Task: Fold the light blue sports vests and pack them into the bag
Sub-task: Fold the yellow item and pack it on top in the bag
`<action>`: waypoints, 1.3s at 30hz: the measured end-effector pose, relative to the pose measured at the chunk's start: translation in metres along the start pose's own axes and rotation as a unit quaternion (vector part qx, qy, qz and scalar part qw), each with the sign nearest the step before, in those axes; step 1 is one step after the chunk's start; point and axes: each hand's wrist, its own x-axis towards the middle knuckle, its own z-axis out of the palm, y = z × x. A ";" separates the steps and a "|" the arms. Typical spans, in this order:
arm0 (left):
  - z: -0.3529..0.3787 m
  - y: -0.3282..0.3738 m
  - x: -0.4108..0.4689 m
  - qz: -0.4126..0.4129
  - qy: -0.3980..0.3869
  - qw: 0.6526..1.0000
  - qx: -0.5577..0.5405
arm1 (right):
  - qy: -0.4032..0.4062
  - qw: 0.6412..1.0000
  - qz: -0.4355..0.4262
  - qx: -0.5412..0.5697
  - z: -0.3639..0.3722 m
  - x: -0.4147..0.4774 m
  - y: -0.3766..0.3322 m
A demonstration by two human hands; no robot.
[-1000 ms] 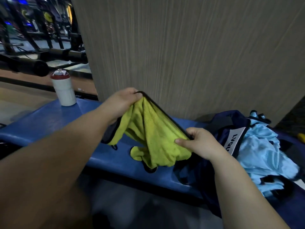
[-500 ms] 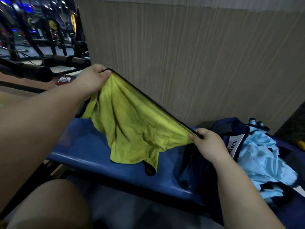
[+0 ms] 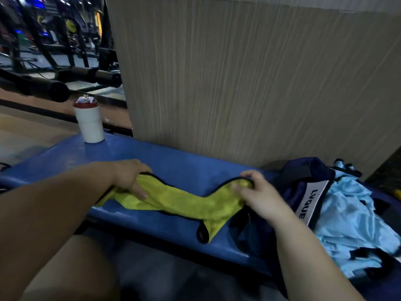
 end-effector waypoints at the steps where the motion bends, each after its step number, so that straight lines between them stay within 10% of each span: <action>1: 0.010 -0.004 0.004 -0.002 0.002 1.000 0.017 | -0.042 0.996 -0.003 -0.077 0.008 -0.003 -0.001; 7: 0.028 -0.020 0.006 -0.029 -0.004 0.999 0.018 | -0.162 0.910 0.006 -0.382 0.055 -0.009 0.001; 13: 0.020 -0.034 0.005 0.017 0.018 0.999 -0.025 | -0.153 0.937 0.001 -0.315 0.050 0.002 0.004; 21: -0.014 -0.029 0.014 0.101 0.470 0.875 0.056 | 0.202 0.954 -0.199 -0.098 0.028 0.019 0.002; 29: 0.034 -0.052 0.001 -0.027 0.066 0.997 -0.009 | -0.069 0.962 -0.130 -0.229 0.008 0.027 0.028; 33: 0.034 -0.048 -0.004 -0.089 0.134 0.967 -0.199 | 0.020 0.988 -0.078 -0.128 -0.004 0.027 0.026; 39: 0.039 -0.051 -0.011 -0.241 0.157 0.953 -0.094 | 0.104 0.964 0.044 0.240 -0.011 0.030 0.024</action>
